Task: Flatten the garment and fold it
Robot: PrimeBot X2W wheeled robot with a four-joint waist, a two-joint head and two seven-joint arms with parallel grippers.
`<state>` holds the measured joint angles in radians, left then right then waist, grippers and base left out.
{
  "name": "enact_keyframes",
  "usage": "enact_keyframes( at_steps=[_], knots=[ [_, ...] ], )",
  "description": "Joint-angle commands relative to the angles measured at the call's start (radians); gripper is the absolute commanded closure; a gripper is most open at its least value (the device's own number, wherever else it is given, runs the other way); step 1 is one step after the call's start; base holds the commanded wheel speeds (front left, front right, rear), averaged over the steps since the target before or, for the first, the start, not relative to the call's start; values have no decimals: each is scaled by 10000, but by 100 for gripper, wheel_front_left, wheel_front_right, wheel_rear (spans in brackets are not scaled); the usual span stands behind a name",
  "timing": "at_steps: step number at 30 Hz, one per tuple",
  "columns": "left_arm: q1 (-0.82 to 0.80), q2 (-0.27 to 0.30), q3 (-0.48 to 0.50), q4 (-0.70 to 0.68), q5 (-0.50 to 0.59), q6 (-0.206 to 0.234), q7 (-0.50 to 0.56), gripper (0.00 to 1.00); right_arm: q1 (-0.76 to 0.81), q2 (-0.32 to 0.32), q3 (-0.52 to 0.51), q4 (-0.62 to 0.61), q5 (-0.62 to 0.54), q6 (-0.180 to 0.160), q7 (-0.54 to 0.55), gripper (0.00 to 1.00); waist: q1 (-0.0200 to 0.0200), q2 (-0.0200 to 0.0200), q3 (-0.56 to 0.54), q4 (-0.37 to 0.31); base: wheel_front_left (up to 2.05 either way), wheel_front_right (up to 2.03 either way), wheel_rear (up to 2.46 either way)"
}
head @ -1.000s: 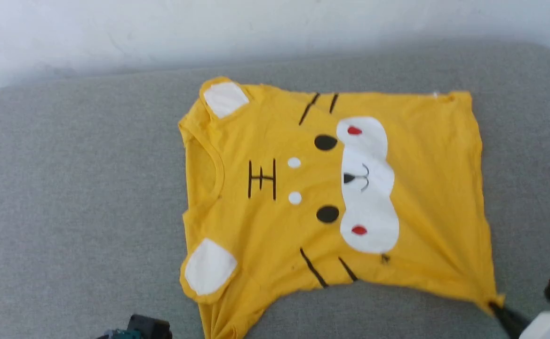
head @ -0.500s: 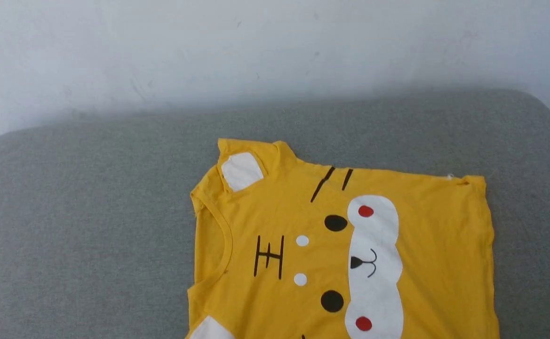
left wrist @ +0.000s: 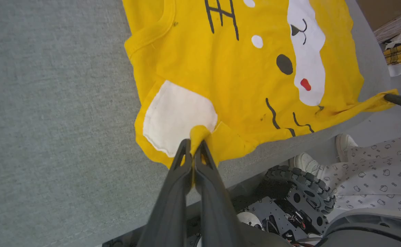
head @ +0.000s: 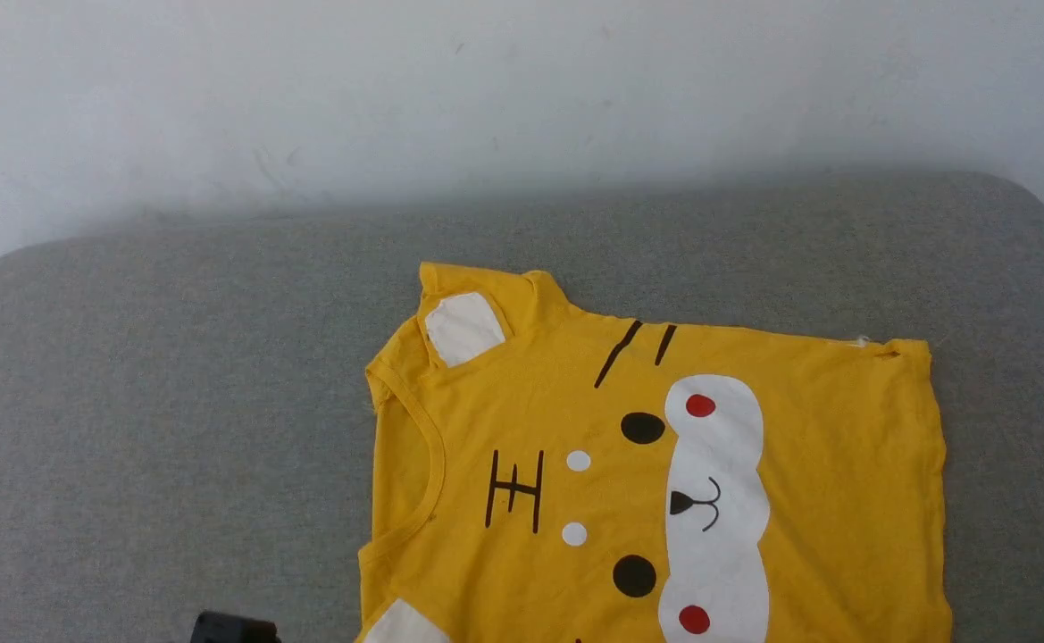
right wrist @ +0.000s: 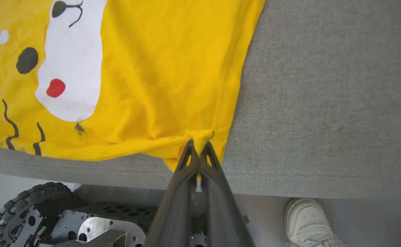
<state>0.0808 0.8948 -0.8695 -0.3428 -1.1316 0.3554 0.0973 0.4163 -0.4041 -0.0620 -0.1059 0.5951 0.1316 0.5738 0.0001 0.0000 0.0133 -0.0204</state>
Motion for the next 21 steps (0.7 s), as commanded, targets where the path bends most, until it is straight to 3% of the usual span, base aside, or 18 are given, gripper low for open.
enact_keyframes(
  at_steps=[1,12,21],
  knots=[
    [-506,32,133,-17,368,-145,-152,100,-453,-49,-69,-167,-74,-9,-229,100,-1,0,228,-28,0,0,0],
    [-3156,-124,709,308,2223,-556,-481,100,-2894,-824,-199,-315,-282,-9,-1203,100,-1,0,1657,-287,0,0,0],
    [-4705,-747,1106,1089,2694,-942,-832,100,-4513,-1324,219,310,-346,-9,-1582,100,-1,0,2797,-437,0,0,0]
  ],
)
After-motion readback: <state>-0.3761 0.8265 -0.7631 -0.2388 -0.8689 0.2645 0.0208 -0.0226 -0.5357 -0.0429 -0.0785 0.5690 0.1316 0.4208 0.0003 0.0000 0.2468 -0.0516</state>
